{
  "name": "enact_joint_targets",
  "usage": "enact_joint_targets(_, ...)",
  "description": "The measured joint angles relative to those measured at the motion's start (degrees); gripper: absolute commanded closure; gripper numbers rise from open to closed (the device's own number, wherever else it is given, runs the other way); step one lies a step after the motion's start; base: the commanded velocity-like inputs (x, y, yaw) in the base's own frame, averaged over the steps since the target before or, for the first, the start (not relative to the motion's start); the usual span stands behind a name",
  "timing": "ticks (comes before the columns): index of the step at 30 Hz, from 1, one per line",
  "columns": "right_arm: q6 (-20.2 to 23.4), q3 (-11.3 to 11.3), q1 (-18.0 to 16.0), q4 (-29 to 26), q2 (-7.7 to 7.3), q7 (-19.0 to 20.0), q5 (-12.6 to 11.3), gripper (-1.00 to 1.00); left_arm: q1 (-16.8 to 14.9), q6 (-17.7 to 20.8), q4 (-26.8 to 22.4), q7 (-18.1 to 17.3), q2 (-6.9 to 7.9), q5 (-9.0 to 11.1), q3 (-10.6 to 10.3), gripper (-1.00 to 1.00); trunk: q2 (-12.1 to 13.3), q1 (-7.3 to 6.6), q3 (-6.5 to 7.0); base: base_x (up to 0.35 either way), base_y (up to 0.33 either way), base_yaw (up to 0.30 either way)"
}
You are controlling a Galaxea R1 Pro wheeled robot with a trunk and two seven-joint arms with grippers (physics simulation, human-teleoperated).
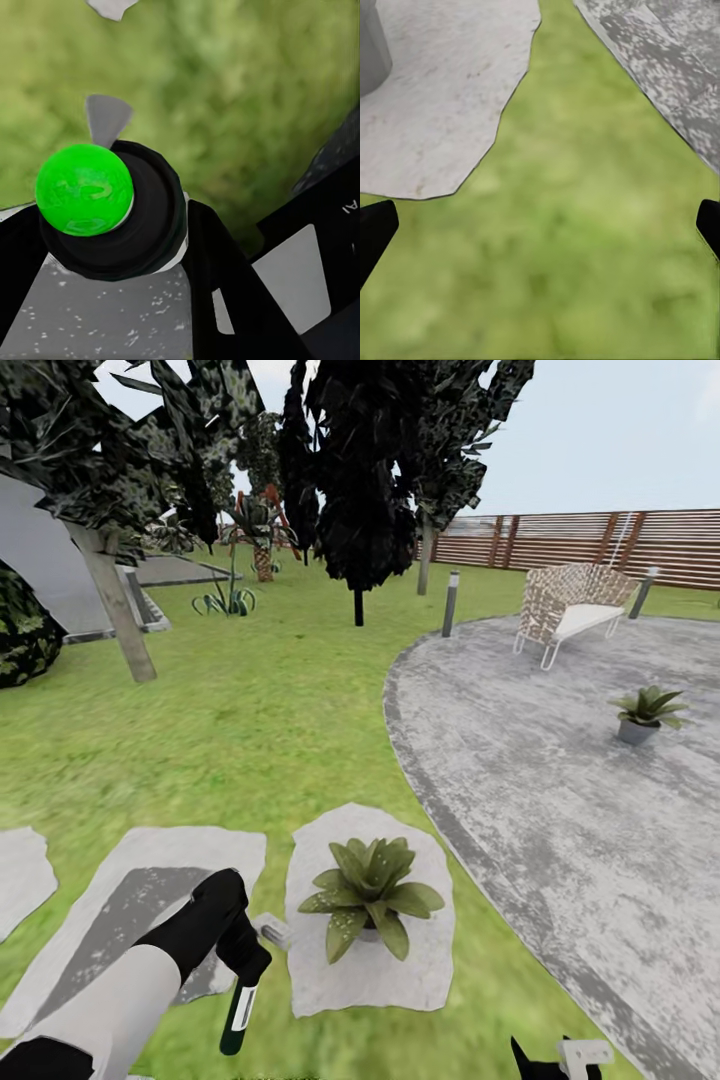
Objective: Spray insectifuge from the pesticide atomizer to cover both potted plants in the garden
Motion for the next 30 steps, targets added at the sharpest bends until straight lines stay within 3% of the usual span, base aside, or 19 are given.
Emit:
enact_joint_targets(7,0.0,0.01,-0.02,0.01,0.0,0.0,0.01,-1.0,0.0,0.07,0.15,0.09,0.08,0.17,0.05,1.0,0.0,0.0,0.0,0.002,-0.27,0.255)
enact_joint_targets(13,-0.01,0.0,-0.02,0.0,0.0,0.0,-0.08,-1.0,-0.02,0.12,0.18,0.09,0.16,0.27,0.12,1.0,0.0,-0.02,0.0,0.088,-0.197,0.034)
enact_joint_targets(18,0.01,0.0,0.03,0.01,0.0,0.01,-0.02,-1.0,-0.01,0.12,0.1,0.1,0.55,0.26,0.29,1.0,0.0,0.0,0.0,0.034,-0.035,0.26)
enact_joint_targets(23,0.01,0.01,-0.01,0.01,0.0,0.01,-0.01,-1.0,-0.02,-0.02,0.14,0.38,0.6,0.17,4.53,1.0,0.0,0.0,0.01,0.002,-0.003,0.275)
enact_joint_targets(30,0.01,0.02,0.0,0.02,0.0,0.01,-0.01,-1.0,0.05,0.0,0.24,2.09,0.52,-0.03,5.35,1.0,0.0,0.0,0.21,0.0,0.0,0.269)
